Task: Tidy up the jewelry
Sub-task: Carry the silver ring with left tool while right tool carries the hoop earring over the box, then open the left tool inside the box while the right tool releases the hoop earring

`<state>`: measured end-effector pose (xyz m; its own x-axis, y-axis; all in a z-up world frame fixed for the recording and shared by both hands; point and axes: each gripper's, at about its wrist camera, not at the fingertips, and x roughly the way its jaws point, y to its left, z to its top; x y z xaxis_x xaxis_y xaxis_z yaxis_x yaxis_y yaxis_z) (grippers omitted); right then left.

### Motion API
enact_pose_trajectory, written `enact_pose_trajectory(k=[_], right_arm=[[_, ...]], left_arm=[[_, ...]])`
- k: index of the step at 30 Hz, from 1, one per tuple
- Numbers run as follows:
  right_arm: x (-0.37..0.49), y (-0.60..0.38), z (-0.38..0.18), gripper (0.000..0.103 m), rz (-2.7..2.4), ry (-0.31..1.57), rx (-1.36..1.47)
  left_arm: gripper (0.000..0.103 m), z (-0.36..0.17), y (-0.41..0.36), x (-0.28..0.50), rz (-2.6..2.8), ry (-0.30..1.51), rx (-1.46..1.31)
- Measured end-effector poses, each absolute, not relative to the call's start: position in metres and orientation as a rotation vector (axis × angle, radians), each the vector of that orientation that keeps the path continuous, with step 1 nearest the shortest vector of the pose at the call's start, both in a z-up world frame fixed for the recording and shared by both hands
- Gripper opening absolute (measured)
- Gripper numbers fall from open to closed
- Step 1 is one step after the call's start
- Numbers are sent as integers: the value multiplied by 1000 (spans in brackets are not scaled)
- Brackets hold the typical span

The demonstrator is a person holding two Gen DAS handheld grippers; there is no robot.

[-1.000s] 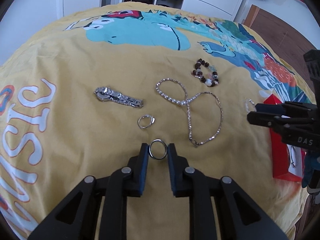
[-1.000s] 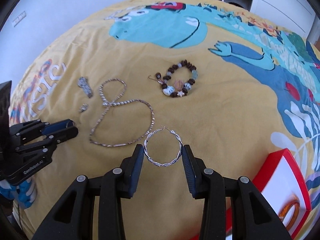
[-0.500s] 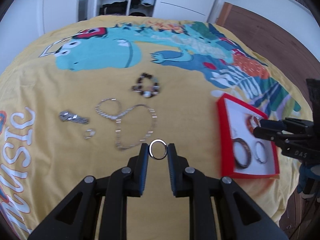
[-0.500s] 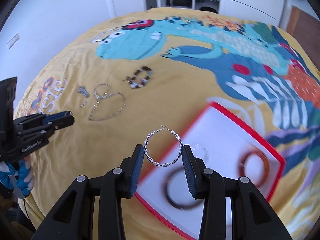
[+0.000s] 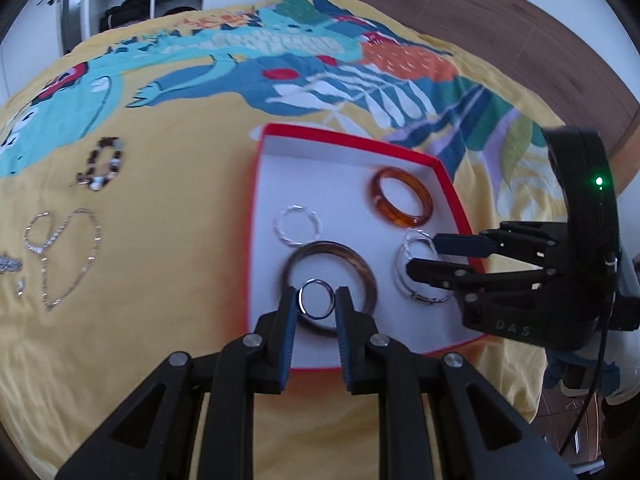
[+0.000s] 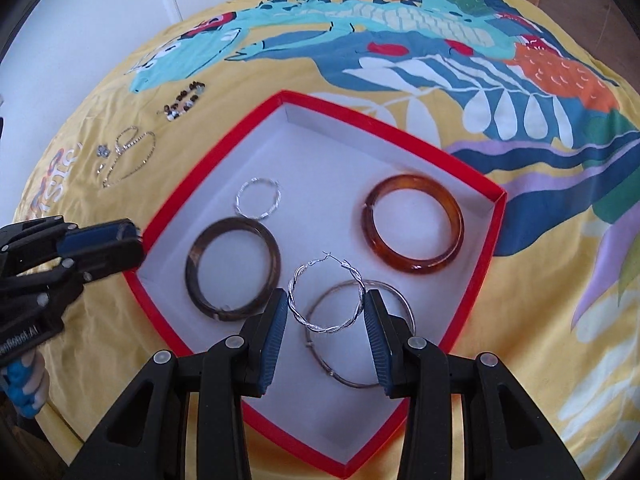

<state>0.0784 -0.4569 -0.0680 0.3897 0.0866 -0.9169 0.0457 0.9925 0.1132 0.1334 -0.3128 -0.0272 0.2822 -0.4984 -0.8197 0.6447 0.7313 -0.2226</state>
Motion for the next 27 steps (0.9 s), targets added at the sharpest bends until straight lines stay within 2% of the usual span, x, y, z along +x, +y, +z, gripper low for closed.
enact_pose_trajectory(k=[12, 27], right_arm=[[73, -465, -90, 39, 67, 1199, 112], [65, -461, -72, 43, 51, 1167, 94]], left_arm=[[18, -68, -345, 137, -721, 1082, 267], [19, -57, -337, 131, -715, 1069, 265]])
